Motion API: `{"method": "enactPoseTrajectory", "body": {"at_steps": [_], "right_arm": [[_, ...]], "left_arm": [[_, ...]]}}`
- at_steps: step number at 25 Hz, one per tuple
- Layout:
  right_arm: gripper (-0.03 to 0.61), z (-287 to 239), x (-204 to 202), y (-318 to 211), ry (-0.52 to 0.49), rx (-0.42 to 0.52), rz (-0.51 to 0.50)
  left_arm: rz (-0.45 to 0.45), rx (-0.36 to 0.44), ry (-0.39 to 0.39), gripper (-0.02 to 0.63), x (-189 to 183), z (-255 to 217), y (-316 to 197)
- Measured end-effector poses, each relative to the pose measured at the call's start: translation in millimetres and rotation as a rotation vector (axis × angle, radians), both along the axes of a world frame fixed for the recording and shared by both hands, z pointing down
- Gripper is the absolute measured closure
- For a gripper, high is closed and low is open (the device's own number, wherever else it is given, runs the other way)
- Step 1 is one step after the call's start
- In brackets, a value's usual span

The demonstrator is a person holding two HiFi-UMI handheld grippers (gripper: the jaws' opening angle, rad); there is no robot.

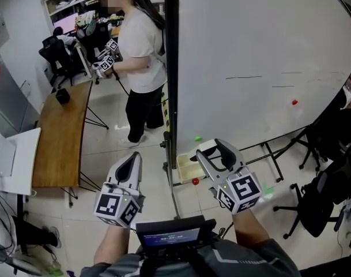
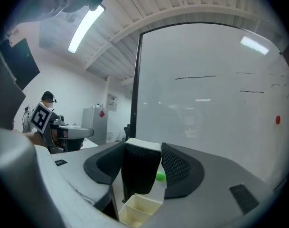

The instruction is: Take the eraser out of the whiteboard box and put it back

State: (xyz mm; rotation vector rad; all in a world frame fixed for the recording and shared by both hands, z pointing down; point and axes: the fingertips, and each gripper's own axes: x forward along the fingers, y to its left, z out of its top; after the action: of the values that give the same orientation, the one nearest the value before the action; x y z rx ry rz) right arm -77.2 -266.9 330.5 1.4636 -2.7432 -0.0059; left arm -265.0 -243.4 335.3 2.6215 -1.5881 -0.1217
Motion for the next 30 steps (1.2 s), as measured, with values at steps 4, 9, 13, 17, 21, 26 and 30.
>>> {"method": "enactPoseTrajectory", "body": {"at_steps": [4, 9, 13, 17, 21, 26, 30], "right_arm": [[0.310, -12, 2, 3, -0.005, 0.018, -0.002], [0.310, -17, 6, 3, -0.008, 0.028, 0.003], [0.310, -20, 9, 0, 0.008, 0.041, 0.007], [0.310, -21, 12, 1, -0.010, 0.043, 0.009], [0.311, -23, 13, 5, 0.009, 0.044, 0.011], [0.311, -25, 13, 7, 0.005, 0.049, 0.008], [0.311, -26, 14, 6, -0.002, 0.052, 0.007]], "left_arm": [[0.013, 0.034, 0.000, 0.581, 4, -17, 8], [0.022, 0.047, -0.030, 0.581, 9, -17, 5], [0.024, 0.050, -0.024, 0.581, 12, -16, 1], [0.029, 0.049, -0.014, 0.581, 15, -16, 0], [0.034, 0.048, -0.004, 0.581, 17, -17, 2], [0.043, 0.037, -0.001, 0.581, 19, -13, 3], [0.044, 0.036, -0.012, 0.581, 23, -13, 4]]}}
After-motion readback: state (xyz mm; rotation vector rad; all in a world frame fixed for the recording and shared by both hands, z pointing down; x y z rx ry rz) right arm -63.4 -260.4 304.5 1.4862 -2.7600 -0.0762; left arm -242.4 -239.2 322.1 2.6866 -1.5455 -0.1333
